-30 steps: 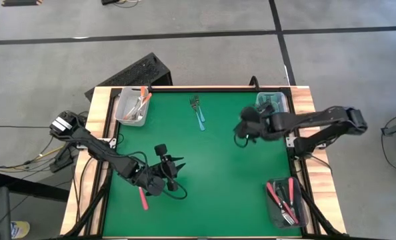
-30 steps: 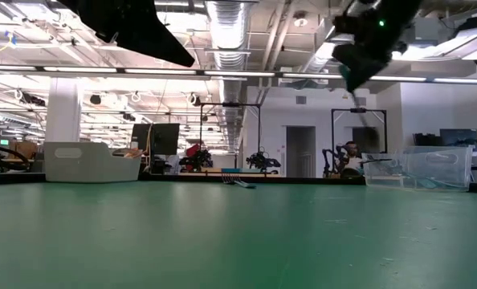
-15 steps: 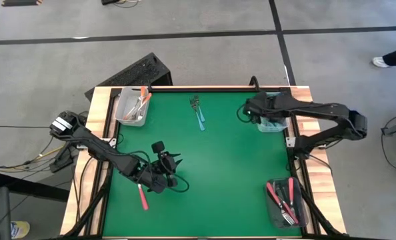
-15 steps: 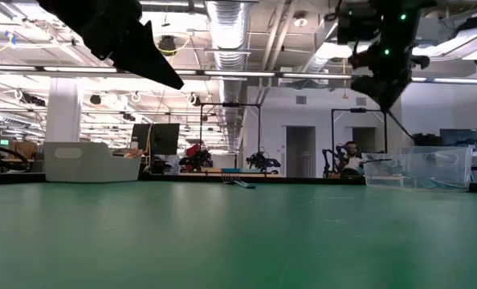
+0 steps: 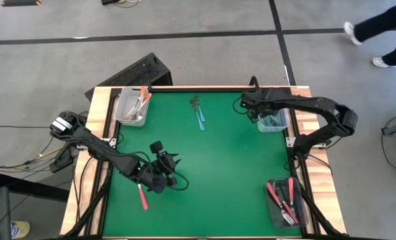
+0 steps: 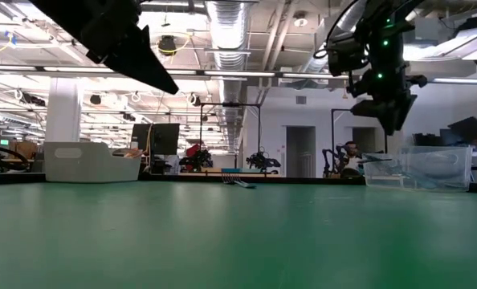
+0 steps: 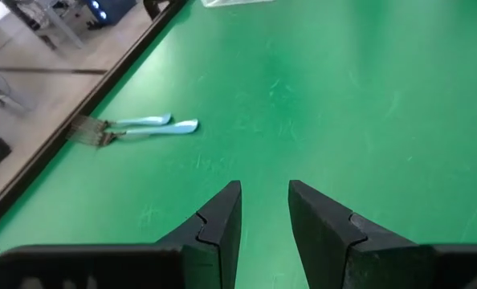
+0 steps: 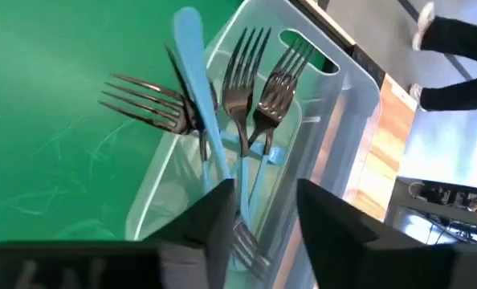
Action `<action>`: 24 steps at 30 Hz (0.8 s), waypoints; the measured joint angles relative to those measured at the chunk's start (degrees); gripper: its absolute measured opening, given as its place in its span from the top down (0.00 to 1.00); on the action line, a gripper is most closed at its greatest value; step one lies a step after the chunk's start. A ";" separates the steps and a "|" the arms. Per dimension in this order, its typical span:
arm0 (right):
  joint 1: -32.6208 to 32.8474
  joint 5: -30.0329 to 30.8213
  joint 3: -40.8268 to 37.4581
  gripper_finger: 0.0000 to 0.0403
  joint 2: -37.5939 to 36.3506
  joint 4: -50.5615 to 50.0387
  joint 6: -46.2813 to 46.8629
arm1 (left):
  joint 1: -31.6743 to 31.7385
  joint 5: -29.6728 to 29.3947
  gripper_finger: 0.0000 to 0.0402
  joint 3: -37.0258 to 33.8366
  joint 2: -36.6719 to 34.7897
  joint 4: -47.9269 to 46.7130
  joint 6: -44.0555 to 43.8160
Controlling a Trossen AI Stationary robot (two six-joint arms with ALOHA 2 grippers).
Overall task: Sort silverware by color (type)
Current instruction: Put the pink fork into the black bin
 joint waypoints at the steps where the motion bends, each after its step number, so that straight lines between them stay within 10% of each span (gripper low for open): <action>1: 0.39 0.15 0.00 0.58 0.00 0.14 0.20 | 0.00 -0.02 0.76 0.00 0.00 -0.88 -1.04; 14: 13.56 2.90 0.02 0.45 -3.63 5.38 4.18 | -0.64 6.01 0.76 0.00 0.00 -15.17 -16.66; 24: 30.64 2.89 0.00 0.45 -3.61 11.42 12.34 | -11.13 23.82 0.76 -7.23 0.02 -16.46 -35.01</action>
